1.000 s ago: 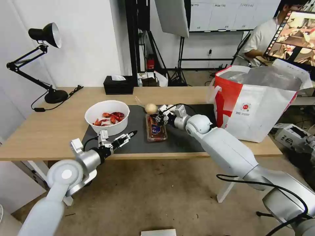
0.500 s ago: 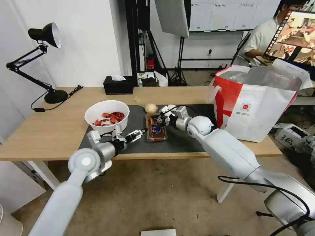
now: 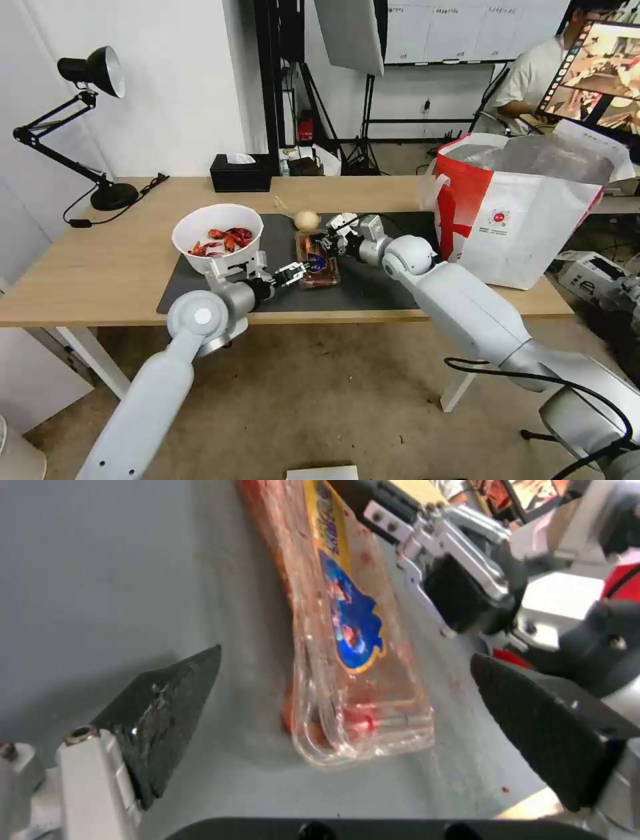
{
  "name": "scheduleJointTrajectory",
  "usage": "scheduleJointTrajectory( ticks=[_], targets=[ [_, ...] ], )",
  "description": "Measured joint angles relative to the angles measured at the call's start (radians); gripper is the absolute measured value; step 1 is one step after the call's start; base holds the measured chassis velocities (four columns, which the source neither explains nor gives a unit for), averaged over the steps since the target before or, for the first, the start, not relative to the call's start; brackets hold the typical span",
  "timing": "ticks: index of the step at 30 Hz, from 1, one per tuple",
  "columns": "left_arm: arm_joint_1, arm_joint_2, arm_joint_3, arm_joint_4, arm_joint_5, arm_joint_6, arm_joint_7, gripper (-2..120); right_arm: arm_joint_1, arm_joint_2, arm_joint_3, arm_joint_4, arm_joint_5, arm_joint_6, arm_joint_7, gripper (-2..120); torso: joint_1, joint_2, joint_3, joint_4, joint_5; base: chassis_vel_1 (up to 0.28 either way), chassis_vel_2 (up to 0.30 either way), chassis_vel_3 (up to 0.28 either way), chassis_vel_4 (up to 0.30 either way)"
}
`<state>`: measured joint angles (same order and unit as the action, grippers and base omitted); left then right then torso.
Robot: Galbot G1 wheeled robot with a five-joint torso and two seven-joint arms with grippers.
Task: Pick up the trash from the table and place it into the takeout bag.
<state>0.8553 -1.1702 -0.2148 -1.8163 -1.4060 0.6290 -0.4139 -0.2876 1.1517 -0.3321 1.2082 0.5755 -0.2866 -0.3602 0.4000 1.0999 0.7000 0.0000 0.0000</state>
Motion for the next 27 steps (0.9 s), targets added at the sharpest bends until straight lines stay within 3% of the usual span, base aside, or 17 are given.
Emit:
scheduleJointTrajectory(
  ticks=[7, 9, 27],
  targets=[
    [-0.008, -0.011, 0.018, 0.012, -0.002, -0.046, -0.059, 100, -0.013, -0.001, 0.009, 0.006, -0.001, 0.0, 0.002, 0, 0.0, 0.0, 0.0, 0.0, 0.0, 0.0, 0.0, 0.0, 0.0],
    [-0.01, -0.017, 0.04, -0.001, -0.008, -0.096, -0.095, 100, -0.012, 0.0, 0.009, 0.007, -0.001, 0.0, 0.005, 0, 0.0, 0.0, 0.0, 0.0, 0.0, 0.0, 0.0, 0.0, 0.0],
    [-0.028, -0.054, 0.094, -0.002, -0.025, -0.198, -0.17, 100, -0.02, -0.002, 0.021, 0.008, -0.001, 0.0, 0.006, 0, 0.0, 0.0, 0.0, 0.0, 0.0, 0.0, 0.0, 0.0, 0.0]
  ],
)
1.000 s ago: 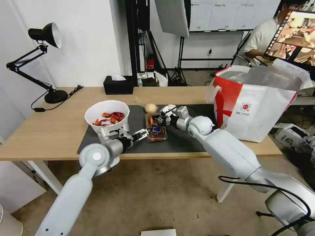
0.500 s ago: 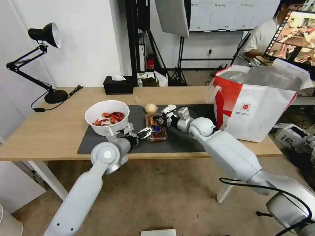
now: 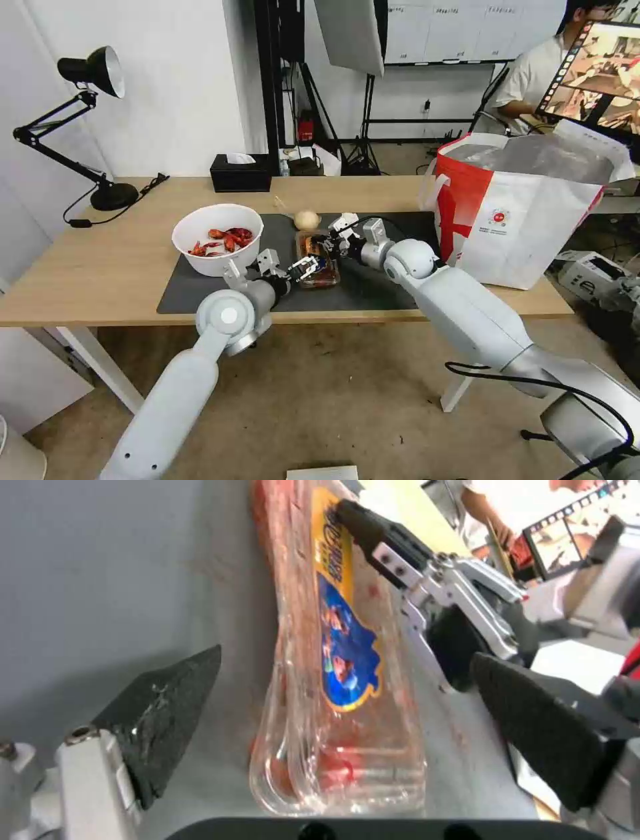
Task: Pick up the trash from the table and place it into the takeout bag.
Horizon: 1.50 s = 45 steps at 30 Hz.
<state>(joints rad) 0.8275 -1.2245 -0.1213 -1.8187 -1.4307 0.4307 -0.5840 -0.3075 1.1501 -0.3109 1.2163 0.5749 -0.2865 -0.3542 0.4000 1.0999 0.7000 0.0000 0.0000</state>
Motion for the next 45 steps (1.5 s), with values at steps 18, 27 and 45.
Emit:
scheduleJointTrajectory(
  ticks=[18, 27, 45],
  targets=[
    [0.027, 0.0, 0.015, -0.007, 0.022, -0.029, -0.023, 55, -0.003, -0.003, 0.001, 0.004, 0.005, 0.001, 0.004, 0, 0.0, 0.0, 0.0, 0.0, 0.0, 0.0, 0.0, 0.0, 0.0],
    [0.037, 0.002, 0.011, -0.014, 0.022, -0.034, -0.022, 27, 0.001, -0.001, -0.002, 0.005, 0.009, 0.002, 0.009, 0, 0.0, 0.0, 0.0, 0.0, 0.0, 0.0, 0.0, 0.0, 0.0],
    [0.051, 0.007, -0.001, -0.042, 0.028, -0.045, 0.003, 0, -0.054, -0.025, 0.08, 0.099, 0.141, 0.066, 0.083, 0, 0.0, 0.0, 0.0, 0.0001, -0.0001, 0.0, 0.0, 0.0, 0.0]
  ],
)
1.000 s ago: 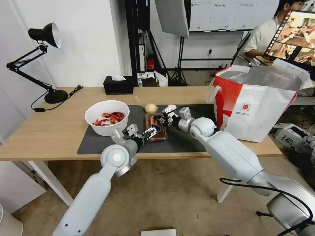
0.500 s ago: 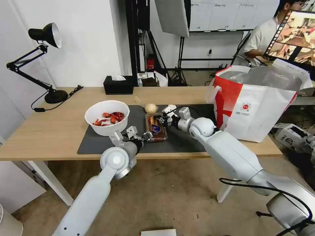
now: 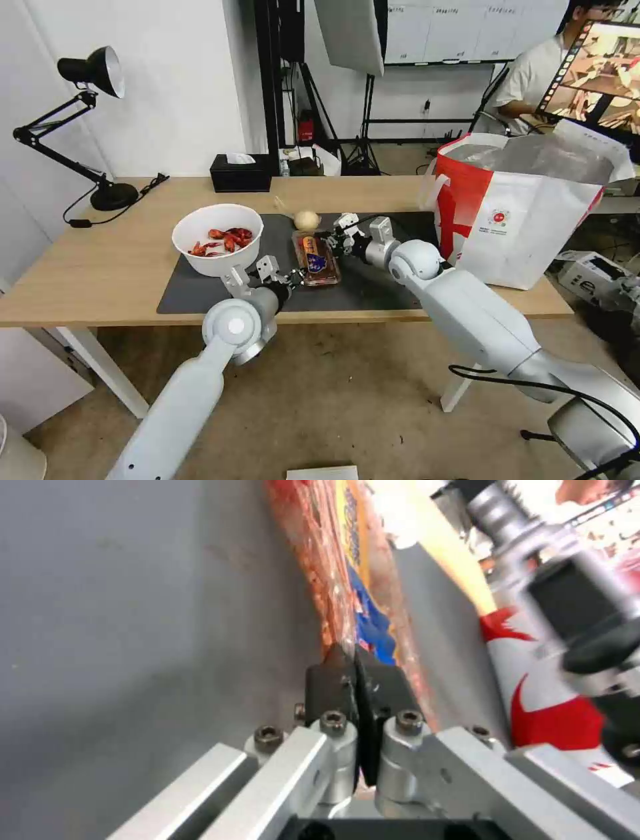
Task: Pick up the trash from the table and place it into the takeout bag.
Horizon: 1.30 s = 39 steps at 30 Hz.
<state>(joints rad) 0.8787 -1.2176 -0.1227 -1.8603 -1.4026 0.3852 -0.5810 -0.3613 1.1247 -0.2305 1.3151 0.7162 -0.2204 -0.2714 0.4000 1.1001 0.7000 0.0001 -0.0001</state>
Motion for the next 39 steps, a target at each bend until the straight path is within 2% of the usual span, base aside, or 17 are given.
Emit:
scheduleJointTrajectory(
  ticks=[4, 5, 10, 12, 13, 16, 18, 20, 21, 24, 26, 28, 29, 31, 32, 36, 39],
  targets=[
    [0.008, 0.005, -0.007, -0.018, 0.0, -0.005, 0.008, 0, -0.046, -0.013, 0.05, 0.075, 0.045, 0.048, 0.074, 0, 0.0, 0.0, 0.0, 0.0001, 0.0001, 0.0, 0.0, 0.0, 0.0],
    [0.011, 0.009, -0.012, -0.028, 0.002, -0.008, 0.011, 0, -0.08, -0.025, 0.082, 0.13, 0.064, 0.063, 0.111, 0, 0.0, 0.0, 0.0, 0.0, 0.0, 0.0, 0.0, 0.0, 0.0],
    [0.012, 0.019, -0.02, -0.047, 0.007, -0.017, 0.024, 0, -0.177, -0.073, 0.153, 0.259, 0.081, 0.076, 0.184, 3, 0.0, 0.0, 0.0, 0.0, 0.0001, 0.0, 0.0, 0.0, 0.0],
    [0.006, 0.028, -0.027, -0.059, 0.018, -0.024, 0.036, 0, -0.272, -0.126, 0.218, 0.362, 0.076, 0.078, 0.219, 14, 0.0, 0.0, 0.0, 0.0, 0.0003, 0.0, 0.0, 0.0, 0.0],
    [0.006, 0.028, -0.027, -0.059, 0.018, -0.024, 0.036, 0, -0.272, -0.126, 0.218, 0.362, 0.076, 0.078, 0.219, 14, 0.0, 0.0, 0.0, 0.0, 0.0003, 0.0, 0.0, 0.0, 0.0],
    [-0.015, 0.04, -0.036, -0.077, 0.022, -0.029, 0.052, 0, -0.423, -0.202, 0.325, 0.503, 0.069, 0.078, 0.242, 26, 0.0, 0.0, 0.0, -0.0004, 0.0006, 0.0, 0.0, 0.0, 0.0],
    [-0.024, 0.043, -0.038, -0.081, 0.023, -0.03, 0.059, 0, -0.46, -0.218, 0.356, 0.54, 0.065, 0.078, 0.244, 32, 0.0, 0.0, 0.0, -0.0004, 0.0004, 0.0, 0.0, 0.0, 0.0],
    [-0.058, 0.05, -0.042, -0.083, 0.032, -0.035, 0.077, 0, -0.607, -0.254, 0.467, 0.653, 0.044, 0.08, 0.245, 41, 0.0, 0.0, 0.0, -0.0002, 0.0001, 0.0, 0.0, 0.0, 0.0],
    [-0.058, 0.05, -0.042, -0.083, 0.032, -0.035, 0.077, 0, -0.607, -0.254, 0.467, 0.653, 0.044, 0.08, 0.245, 41, 0.0, 0.0, 0.0, -0.0002, 0.0001, 0.0, 0.0, 0.0, 0.0],
    [-0.107, 0.057, -0.04, -0.082, 0.036, -0.044, 0.098, 0, -0.79, -0.262, 0.567, 0.754, -0.008, 0.101, 0.225, 57, 0.0, 0.0, 0.0, -0.0001, 0.0002, 0.0, 0.0, 0.0, 0.0],
    [-0.125, 0.059, -0.036, -0.081, 0.038, -0.046, 0.108, 0, -0.846, -0.258, 0.598, 0.775, -0.029, 0.109, 0.214, 60, 0.0, 0.0, 0.0, -0.0002, 0.0003, 0.0, 0.0, 0.0, 0.0],
    [-0.172, 0.063, -0.017, -0.077, 0.041, -0.061, 0.125, 0, -0.966, -0.225, 0.673, 0.81, -0.087, 0.134, 0.184, 72, 0.0, 0.0, 0.0, -0.0002, 0.0001, 0.0, 0.0, 0.0, 0.0],
    [-0.172, 0.063, -0.017, -0.077, 0.041, -0.061, 0.125, 0, -0.966, -0.225, 0.673, 0.81, -0.087, 0.134, 0.184, 72, 0.0, 0.0, 0.0, -0.0002, 0.0001, 0.0, 0.0, 0.0, 0.0],
    [-0.232, 0.067, 0.015, -0.066, 0.042, -0.08, 0.134, 0, -1.067, -0.186, 0.729, 0.826, -0.149, 0.169, 0.154, 82, 0.0, 0.0, 0.0, -0.0001, 0.0002, 0.0, 0.0, 0.0, 0.0],
    [-0.232, 0.067, 0.015, -0.066, 0.042, -0.08, 0.134, 0, -1.067, -0.186, 0.729, 0.826, -0.149, 0.169, 0.154, 82, 0.0, 0.0, 0.0, -0.0001, 0.0002, 0.0, 0.0, 0.0, 0.0],
    [-0.328, 0.069, 0.076, -0.037, 0.053, -0.108, 0.148, 0, -1.198, -0.138, 0.787, 0.833, -0.222, 0.227, 0.12, 97, 0.0, 0.0, 0.0, -0.0002, 0.0001, 0.0, 0.0, 0.0, 0.0],
    [-0.389, 0.061, 0.123, -0.011, 0.069, -0.131, 0.156, 0, -1.256, -0.117, 0.812, 0.833, -0.245, 0.255, 0.112, 100, 0.0, 0.0, 0.0, -0.0002, 0.0002, 0.0, 0.0, 0.0, 0.0]
  ],
)
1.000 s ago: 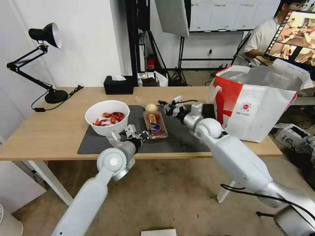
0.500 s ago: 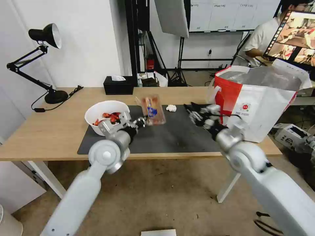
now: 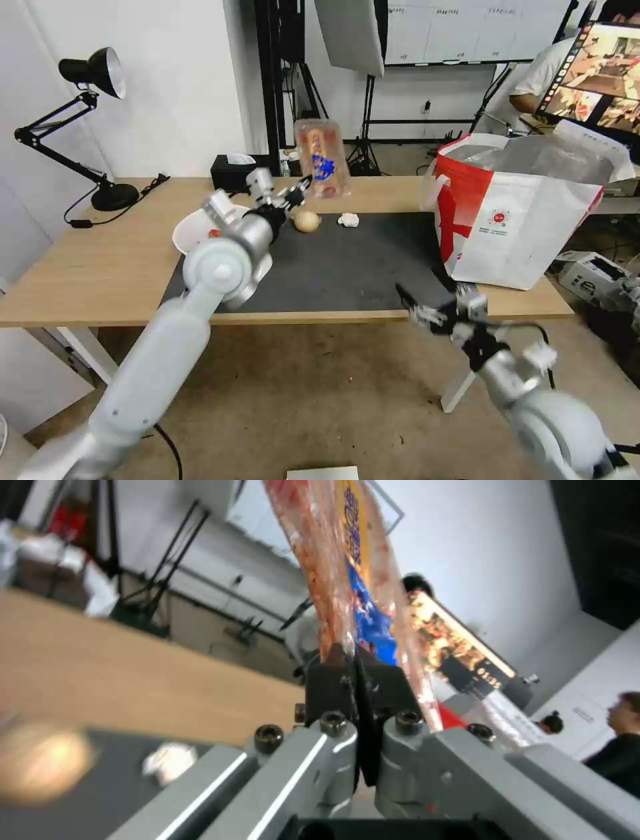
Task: Pick up the trash from the table and place it into the takeout bag.
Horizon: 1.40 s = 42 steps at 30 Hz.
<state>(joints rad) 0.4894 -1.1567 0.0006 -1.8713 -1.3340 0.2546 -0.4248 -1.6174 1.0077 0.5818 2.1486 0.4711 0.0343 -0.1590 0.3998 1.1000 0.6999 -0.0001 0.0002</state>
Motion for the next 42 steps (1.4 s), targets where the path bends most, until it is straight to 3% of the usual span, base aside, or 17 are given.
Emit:
scheduleJointTrajectory(
  ticks=[7, 12, 18, 20, 21, 24, 26, 29, 42],
  targets=[
    [-0.187, -0.088, 0.167, 0.133, 0.054, -0.069, -0.012, 0, -0.074, 0.059, 0.02, -0.023, -0.07, 0.036, -0.001, 100, 0.0, 0.0, 0.0, -0.0001, 0.0002, 0.0, 0.0, 0.0, 0.0],
    [-0.266, -0.145, 0.226, 0.229, 0.068, -0.084, -0.012, 0, -0.076, 0.08, 0.01, -0.03, -0.105, 0.037, 0.002, 100, 0.0, 0.0, 0.0, 0.0002, 0.0001, 0.0, 0.0, 0.0, 0.0],
    [-0.411, -0.287, 0.316, 0.377, 0.091, -0.087, -0.018, 0, -0.092, 0.096, -0.007, -0.031, -0.134, 0.037, 0.006, 100, 0.0, 0.0, 0.0, 0.0002, 0.0001, 0.0, 0.0, 0.0, 0.0],
    [-0.416, -0.294, 0.319, 0.383, 0.093, -0.087, -0.018, 0, -0.092, 0.096, -0.007, -0.031, -0.135, 0.037, 0.007, 100, 0.0, 0.0, 0.0, 0.0003, 0.0001, 0.0, 0.0, 0.0, 0.0],
    [-0.471, -0.375, 0.354, 0.455, 0.121, -0.088, -0.018, 0, -0.096, 0.101, -0.011, -0.031, -0.142, 0.037, 0.007, 100, 0.0, 0.0, 0.0, 0.0001, 0.0002, 0.0, 0.0, 0.0, 0.0],
    [-0.523, -0.436, 0.415, 0.533, 0.172, -0.107, -0.017, 0, -0.096, 0.105, -0.017, -0.038, -0.149, 0.04, 0.007, 100, 0.0, 0.0, 0.0, -0.0006, 0.0002, 0.0, 0.0, 0.0, 0.0],
    [-0.545, -0.444, 0.459, 0.559, 0.205, -0.119, -0.013, 0, -0.097, 0.108, -0.021, -0.042, -0.152, 0.041, 0.007, 100, 0.0, 0.0, 0.0, -0.0006, 0.0005, 0.0, 0.0, 0.0, 0.0],
    [-0.58, -0.448, 0.582, 0.616, 0.368, -0.13, 0.012, 0, -0.097, 0.112, -0.025, -0.046, -0.161, 0.049, 0.007, 100, 0.0, 0.0, 0.0, 0.0003, 0.0002, 0.0, 0.0, 0.0, 0.0],
    [-0.569, -0.441, 0.628, 0.631, 0.404, -0.104, 0.02, 0, -0.103, 0.116, -0.024, -0.048, -0.163, 0.058, 0.005, 100, 0.0, 0.0, 0.0, 0.0001, -0.0001, 0.0, 0.0, 0.0, 0.0]
  ],
)
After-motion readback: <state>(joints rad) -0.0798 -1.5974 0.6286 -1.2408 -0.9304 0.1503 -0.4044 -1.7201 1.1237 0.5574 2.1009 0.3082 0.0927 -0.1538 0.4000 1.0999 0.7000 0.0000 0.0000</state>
